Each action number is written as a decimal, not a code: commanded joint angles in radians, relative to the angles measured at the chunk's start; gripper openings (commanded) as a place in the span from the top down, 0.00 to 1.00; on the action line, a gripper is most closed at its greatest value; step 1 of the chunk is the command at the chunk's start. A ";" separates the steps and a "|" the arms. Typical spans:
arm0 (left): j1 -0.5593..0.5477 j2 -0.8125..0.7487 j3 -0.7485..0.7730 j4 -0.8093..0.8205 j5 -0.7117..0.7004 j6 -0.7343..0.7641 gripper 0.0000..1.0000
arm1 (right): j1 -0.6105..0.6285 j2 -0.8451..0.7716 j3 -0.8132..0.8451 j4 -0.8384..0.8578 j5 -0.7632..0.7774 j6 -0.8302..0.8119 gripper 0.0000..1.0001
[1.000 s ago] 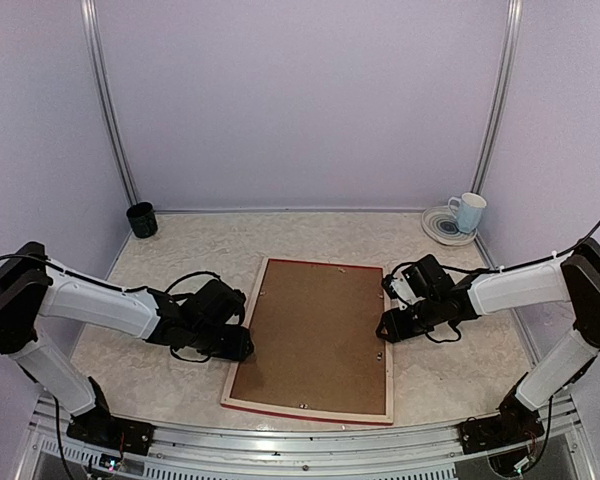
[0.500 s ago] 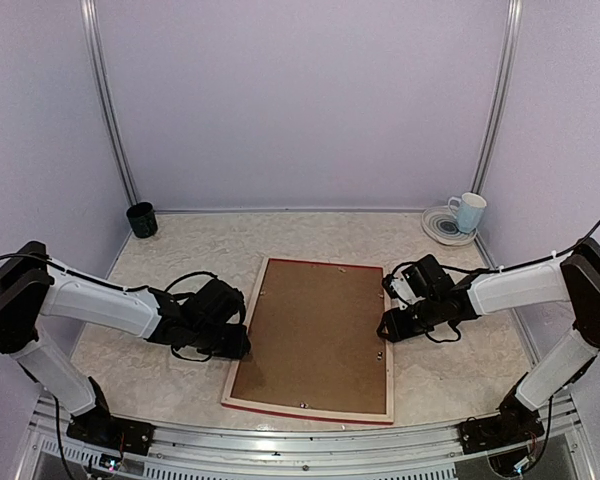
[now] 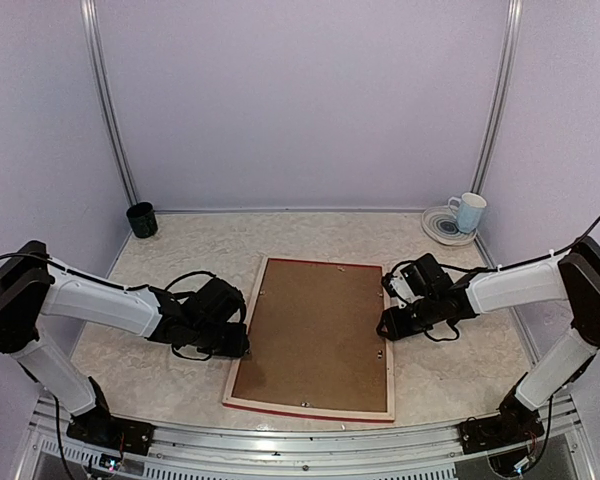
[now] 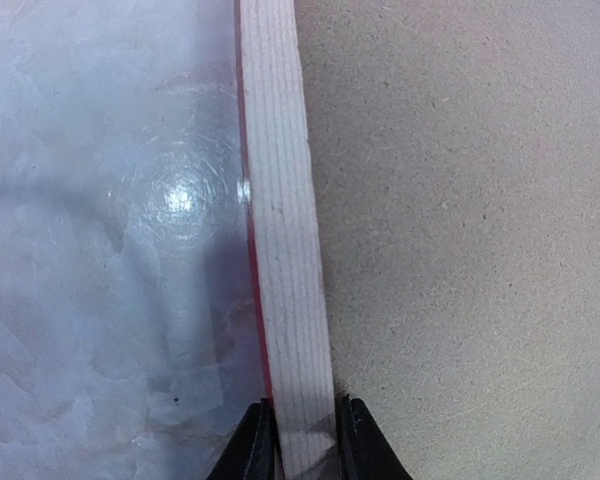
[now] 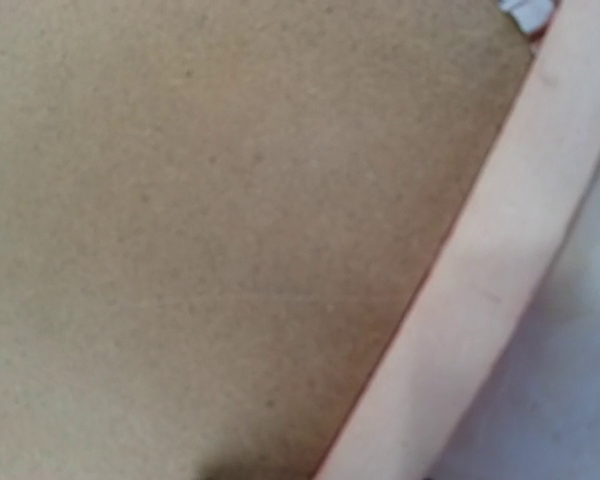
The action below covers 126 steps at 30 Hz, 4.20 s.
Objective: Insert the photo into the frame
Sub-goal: Press the fastener onto the backboard, then frame the body at the center of the board, then press the fastener onto the backboard.
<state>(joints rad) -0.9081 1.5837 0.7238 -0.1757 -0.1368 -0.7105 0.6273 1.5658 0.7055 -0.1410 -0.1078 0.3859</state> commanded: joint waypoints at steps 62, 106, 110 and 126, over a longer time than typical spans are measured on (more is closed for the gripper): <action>0.221 0.077 -0.043 0.376 0.218 0.111 0.35 | -0.061 0.235 0.340 -0.065 -0.081 -0.007 0.35; 0.307 0.122 -0.149 0.573 0.327 0.106 0.01 | 0.046 0.095 0.202 -0.187 0.056 0.074 0.47; 0.308 0.126 -0.149 0.575 0.331 0.105 0.01 | 0.052 0.109 0.207 -0.188 0.064 0.074 0.47; 0.310 0.148 -0.146 0.588 0.355 0.099 0.01 | 0.060 0.126 0.214 -0.170 0.088 0.088 0.50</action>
<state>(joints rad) -0.6052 1.6932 0.5903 0.4797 0.1898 -0.5968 0.6735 1.6794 0.9009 -0.3195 -0.0433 0.4648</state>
